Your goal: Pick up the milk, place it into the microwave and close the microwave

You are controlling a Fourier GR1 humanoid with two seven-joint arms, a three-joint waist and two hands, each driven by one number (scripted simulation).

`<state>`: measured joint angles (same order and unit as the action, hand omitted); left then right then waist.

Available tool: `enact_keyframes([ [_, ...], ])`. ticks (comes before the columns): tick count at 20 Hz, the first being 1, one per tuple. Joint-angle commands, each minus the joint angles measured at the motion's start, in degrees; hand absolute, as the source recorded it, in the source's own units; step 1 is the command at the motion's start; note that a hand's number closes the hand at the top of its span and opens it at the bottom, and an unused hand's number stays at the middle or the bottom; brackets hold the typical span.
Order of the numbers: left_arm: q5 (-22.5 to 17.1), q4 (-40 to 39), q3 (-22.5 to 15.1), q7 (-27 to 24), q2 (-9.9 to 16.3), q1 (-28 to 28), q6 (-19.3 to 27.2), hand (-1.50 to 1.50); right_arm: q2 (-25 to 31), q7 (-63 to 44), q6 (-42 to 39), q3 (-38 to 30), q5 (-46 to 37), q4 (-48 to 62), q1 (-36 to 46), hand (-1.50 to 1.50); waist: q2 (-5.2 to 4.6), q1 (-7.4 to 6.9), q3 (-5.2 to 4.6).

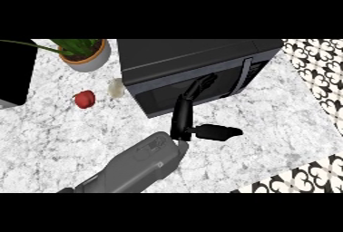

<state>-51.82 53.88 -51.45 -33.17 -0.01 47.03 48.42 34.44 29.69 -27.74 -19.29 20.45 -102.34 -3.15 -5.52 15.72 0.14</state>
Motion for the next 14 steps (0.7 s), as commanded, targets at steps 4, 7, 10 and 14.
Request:
enact_keyframes([
  [4, -2.63, -3.97, 2.59, -1.17, 0.01, 3.65, 0.79, -1.5, 0.12, -2.36, -3.9, 1.71, 6.68, 4.12, 1.94, -1.5, -0.47, 0.31, -0.2],
  [7, -3.42, -4.84, 2.32, -1.57, 0.01, 3.72, -0.03, -1.5, 0.86, -2.91, -4.8, 0.85, 8.68, 6.5, 2.56, -1.5, -0.49, 0.61, -0.13],
  [10, -4.05, -4.65, 2.23, -2.61, 0.01, 3.73, 0.51, -1.5, 1.88, -3.57, -5.72, 1.05, 9.48, 7.56, 3.88, -1.5, -0.82, 0.84, -0.19],
  [14, -5.3, -5.07, 2.2, -3.15, 0.01, 3.96, -0.05, -1.5, 3.09, -4.19, -7.26, 0.33, 12.02, 10.08, 5.17, -1.5, -0.66, 0.94, -0.12],
])
